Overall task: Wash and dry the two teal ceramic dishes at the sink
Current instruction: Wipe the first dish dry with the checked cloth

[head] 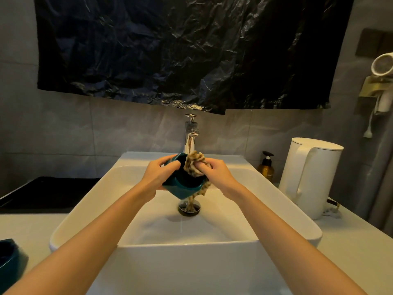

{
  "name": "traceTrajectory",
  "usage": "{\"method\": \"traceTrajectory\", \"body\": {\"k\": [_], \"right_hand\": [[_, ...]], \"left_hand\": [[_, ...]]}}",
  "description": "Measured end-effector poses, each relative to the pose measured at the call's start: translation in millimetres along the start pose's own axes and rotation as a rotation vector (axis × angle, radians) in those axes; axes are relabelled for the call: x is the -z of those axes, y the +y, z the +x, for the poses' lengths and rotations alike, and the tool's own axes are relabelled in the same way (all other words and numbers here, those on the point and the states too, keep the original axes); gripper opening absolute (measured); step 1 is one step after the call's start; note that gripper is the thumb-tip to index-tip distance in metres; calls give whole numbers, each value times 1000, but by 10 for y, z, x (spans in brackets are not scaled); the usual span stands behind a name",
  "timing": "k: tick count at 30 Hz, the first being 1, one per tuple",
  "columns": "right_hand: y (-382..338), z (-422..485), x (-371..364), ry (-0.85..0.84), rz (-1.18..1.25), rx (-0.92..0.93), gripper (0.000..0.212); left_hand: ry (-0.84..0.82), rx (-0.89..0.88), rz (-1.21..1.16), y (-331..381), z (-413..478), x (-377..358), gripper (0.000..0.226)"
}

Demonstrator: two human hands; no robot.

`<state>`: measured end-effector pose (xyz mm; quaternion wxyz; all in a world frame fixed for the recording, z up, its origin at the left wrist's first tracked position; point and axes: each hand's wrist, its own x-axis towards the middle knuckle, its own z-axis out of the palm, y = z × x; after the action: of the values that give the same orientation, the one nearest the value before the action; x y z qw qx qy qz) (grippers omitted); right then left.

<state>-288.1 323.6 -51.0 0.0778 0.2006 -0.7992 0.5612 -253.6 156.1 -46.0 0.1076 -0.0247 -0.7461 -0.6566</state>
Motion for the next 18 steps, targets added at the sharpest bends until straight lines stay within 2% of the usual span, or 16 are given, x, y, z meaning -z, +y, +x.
{"method": "traceTrajectory", "body": {"k": [4, 6, 9, 11, 13, 15, 18], "right_hand": [[-16, -6, -53, -165, 366, -240, 28], [-34, -10, -58, -216, 440, -288, 28], [-29, -22, -77, -179, 246, -285, 20], [37, -9, -116, -64, -23, -261, 24], [85, -10, -150, 56, -192, -251, 28], [71, -19, -147, 93, -219, -256, 28], [24, -27, -107, -82, 19, -326, 21]], "left_hand": [[146, -103, -92, 29, 21, 33, 28], [162, -166, -57, 5, 23, 39, 35], [152, -263, 90, -50, 6, 27, 49], [131, -310, 185, -67, -15, 2, 57], [127, -313, 205, -70, -19, -13, 59], [132, -305, 210, -73, -10, -7, 59], [137, -310, 226, -80, -14, 9, 59]]}}
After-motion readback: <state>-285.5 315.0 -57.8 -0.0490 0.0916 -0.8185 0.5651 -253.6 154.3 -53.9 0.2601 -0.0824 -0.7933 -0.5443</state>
